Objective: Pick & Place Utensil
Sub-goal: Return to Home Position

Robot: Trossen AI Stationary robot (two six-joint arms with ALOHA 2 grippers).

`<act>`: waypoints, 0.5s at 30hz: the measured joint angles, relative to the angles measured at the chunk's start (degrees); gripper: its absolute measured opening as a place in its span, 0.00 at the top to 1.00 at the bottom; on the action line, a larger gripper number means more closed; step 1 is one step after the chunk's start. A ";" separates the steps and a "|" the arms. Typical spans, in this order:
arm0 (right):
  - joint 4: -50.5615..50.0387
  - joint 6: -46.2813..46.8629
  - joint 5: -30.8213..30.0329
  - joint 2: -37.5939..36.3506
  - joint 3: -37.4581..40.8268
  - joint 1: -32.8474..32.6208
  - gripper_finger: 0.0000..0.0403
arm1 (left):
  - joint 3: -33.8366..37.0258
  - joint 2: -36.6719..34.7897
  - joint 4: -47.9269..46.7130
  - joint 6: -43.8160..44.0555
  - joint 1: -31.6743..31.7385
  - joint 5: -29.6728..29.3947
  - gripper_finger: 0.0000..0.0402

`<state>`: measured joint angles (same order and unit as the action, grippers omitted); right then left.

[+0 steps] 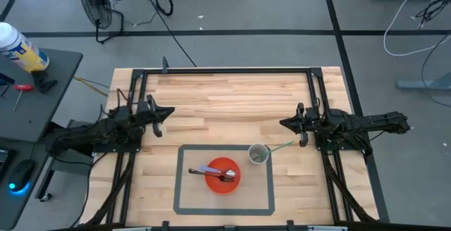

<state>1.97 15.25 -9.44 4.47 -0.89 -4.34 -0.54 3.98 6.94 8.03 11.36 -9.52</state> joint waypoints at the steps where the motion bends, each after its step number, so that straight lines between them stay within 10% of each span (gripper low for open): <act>1: 0.19 0.00 -0.30 0.00 0.00 0.00 0.95 | 0.00 -0.02 0.28 -0.05 -0.56 -1.32 0.99; 8: 0.20 0.17 -0.55 0.00 0.00 0.00 0.95 | 0.02 0.06 -0.66 -5.28 -5.43 -7.72 0.99; 15: 0.20 0.17 -0.45 0.00 0.00 0.00 0.95 | 0.02 0.12 -1.91 -5.32 -9.36 -0.47 0.98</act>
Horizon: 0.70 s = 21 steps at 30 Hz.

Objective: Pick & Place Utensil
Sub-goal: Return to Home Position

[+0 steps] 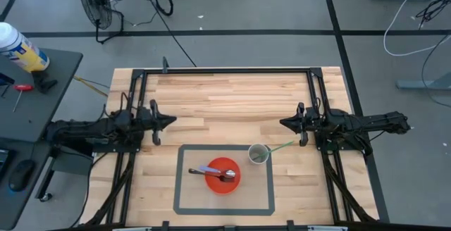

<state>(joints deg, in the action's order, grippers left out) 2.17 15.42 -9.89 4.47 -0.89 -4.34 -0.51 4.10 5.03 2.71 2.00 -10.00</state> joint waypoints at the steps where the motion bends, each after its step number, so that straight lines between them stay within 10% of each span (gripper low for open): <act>1: 0.00 -0.02 0.00 0.00 0.00 0.00 0.95 | 0.02 0.02 -0.03 1.13 -0.22 0.11 0.97; 21: -0.02 -0.04 0.02 0.00 0.00 -0.01 0.95 | 0.04 0.02 0.25 9.11 -0.32 0.19 0.90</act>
